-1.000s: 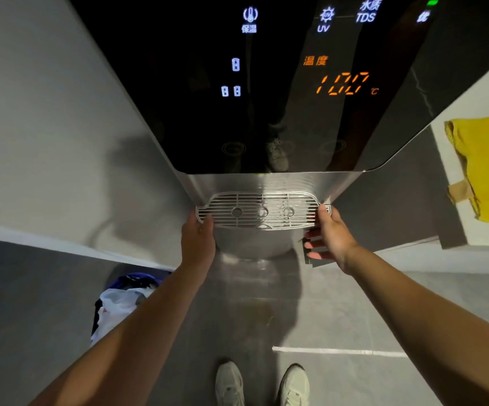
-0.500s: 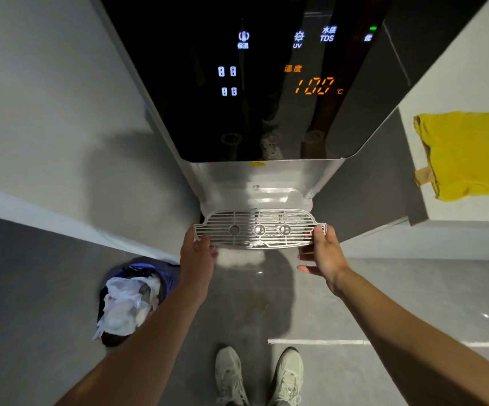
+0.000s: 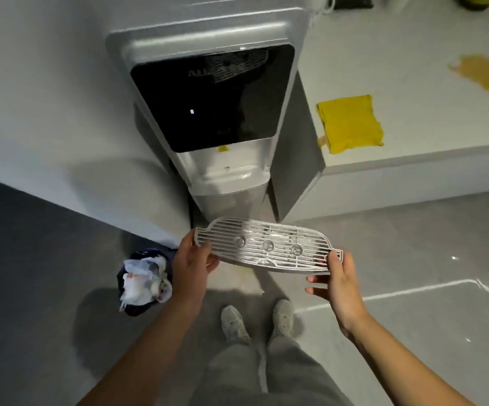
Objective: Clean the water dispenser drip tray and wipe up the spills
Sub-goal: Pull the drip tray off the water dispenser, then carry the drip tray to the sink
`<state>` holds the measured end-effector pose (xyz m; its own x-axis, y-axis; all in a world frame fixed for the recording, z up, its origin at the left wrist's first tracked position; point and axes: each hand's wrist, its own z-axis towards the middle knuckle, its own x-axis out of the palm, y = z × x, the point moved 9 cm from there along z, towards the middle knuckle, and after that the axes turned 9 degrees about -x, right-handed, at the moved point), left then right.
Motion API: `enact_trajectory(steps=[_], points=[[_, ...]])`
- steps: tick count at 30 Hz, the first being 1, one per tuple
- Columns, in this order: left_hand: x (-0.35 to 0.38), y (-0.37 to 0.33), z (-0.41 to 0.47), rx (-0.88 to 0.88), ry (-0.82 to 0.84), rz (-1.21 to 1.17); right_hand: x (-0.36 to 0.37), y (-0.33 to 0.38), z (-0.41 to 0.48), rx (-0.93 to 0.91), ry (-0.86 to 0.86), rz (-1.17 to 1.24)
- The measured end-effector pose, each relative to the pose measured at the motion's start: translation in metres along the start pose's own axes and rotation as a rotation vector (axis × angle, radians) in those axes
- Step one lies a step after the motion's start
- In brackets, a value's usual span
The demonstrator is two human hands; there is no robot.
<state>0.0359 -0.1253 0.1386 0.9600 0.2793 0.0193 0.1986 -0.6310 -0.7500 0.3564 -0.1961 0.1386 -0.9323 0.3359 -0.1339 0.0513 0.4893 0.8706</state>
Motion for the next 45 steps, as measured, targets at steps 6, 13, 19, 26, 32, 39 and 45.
enact_trajectory(steps=[6,13,19,26,32,39,45], points=[[0.056,-0.026,-0.079,0.108,0.151,0.152,-0.09,0.024,-0.076,-0.072,-0.209,0.19],[0.17,-0.028,-0.153,0.205,0.371,0.278,-0.206,0.016,-0.132,-0.11,-0.406,0.33],[0.277,0.01,-0.207,0.183,0.519,0.334,-0.31,-0.001,-0.169,-0.117,-0.557,0.397],[0.399,0.072,-0.247,0.142,0.621,0.391,-0.425,-0.033,-0.191,-0.108,-0.695,0.45],[0.514,0.108,-0.269,0.098,0.733,0.473,-0.508,-0.058,-0.188,-0.051,-0.844,0.503],[0.656,0.133,-0.29,0.089,0.912,0.559,-0.605,-0.051,-0.158,-0.073,-1.001,0.523],[0.764,0.135,-0.294,0.092,1.001,0.627,-0.681,-0.034,-0.121,-0.069,-1.109,0.557]])
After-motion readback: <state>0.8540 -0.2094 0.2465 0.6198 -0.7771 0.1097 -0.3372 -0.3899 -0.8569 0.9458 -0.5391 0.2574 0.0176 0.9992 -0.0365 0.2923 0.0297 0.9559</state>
